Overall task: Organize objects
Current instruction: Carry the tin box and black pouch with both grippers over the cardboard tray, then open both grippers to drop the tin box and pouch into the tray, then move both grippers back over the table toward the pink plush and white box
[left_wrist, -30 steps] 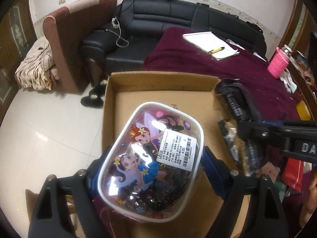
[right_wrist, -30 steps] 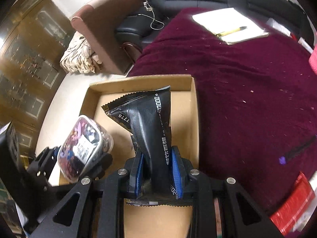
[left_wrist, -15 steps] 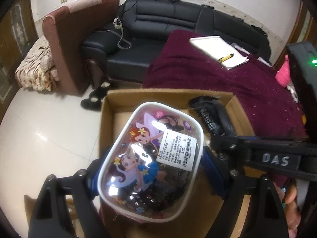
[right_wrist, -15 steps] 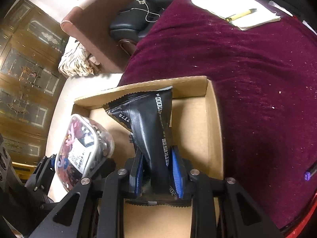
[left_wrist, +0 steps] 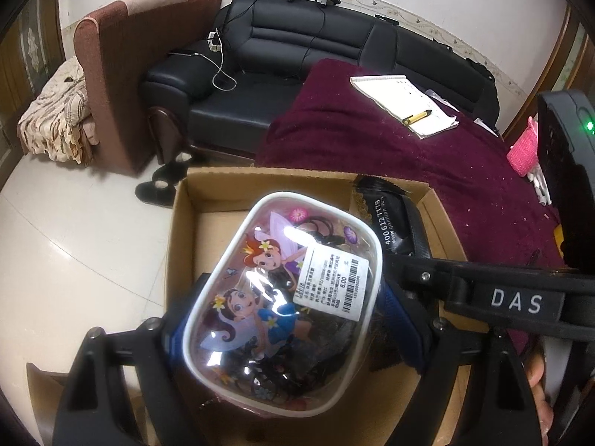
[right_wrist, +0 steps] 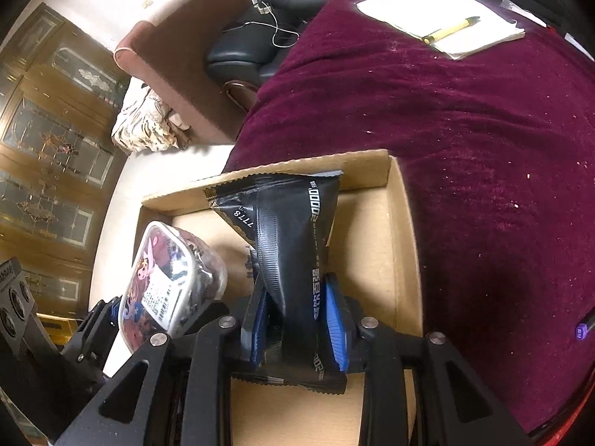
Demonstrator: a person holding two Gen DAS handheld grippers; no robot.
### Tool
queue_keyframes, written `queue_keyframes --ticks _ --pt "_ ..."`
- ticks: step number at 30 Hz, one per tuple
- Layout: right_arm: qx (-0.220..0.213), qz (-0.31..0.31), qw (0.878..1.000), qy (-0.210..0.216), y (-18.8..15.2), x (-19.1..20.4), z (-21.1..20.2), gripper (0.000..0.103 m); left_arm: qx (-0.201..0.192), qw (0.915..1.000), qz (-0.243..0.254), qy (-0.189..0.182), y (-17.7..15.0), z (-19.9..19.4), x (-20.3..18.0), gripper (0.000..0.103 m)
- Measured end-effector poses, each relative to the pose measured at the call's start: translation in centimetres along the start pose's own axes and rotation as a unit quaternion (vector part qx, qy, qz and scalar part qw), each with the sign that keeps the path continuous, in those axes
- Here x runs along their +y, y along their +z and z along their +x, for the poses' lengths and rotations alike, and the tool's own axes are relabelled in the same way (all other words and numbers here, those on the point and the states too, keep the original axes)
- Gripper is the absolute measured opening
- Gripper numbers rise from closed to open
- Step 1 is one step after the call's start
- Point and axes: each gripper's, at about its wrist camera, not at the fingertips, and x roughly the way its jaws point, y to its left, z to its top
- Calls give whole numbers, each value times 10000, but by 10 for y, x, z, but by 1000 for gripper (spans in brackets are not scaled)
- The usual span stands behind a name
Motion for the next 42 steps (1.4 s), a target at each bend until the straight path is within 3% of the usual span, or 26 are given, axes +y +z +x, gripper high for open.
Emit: queue_keyframes --ticks 5,12,14,17,27,34,39,42 --pt "-49 27 10000 48 1 -2 -5 42 42 9997 -179 -162 1 -1 4 88" --pt "-93 -2 9997 240 -3 -3 -11 46 -21 9990 -319 -311 -1 -11 7 89" --pt "-102 -30 9994 344 -5 0 -9 54 -93 9987 -367 -334 -3 -20 10 89" --pt "-86 -145 9979 630 -10 6 -10 54 -216 9987 -388 -245 -8 -33 12 89" --pt "-471 -217 9966 646 -45 -10 -54 54 -392 9964 -552 -514 -33 -73 13 89" --pt "-941 -213 9904 988 -116 -43 -111 54 -578 9945 -42 -876 -69 -101 -37 89" --pt "-1310 87 9842 1187 -163 -92 -158 55 -517 9906 607 -1111 -97 -107 -90 89" --pt "-1693 313 9796 1032 -190 -129 -190 62 -356 9875 1044 -1125 -112 -100 -123 89"
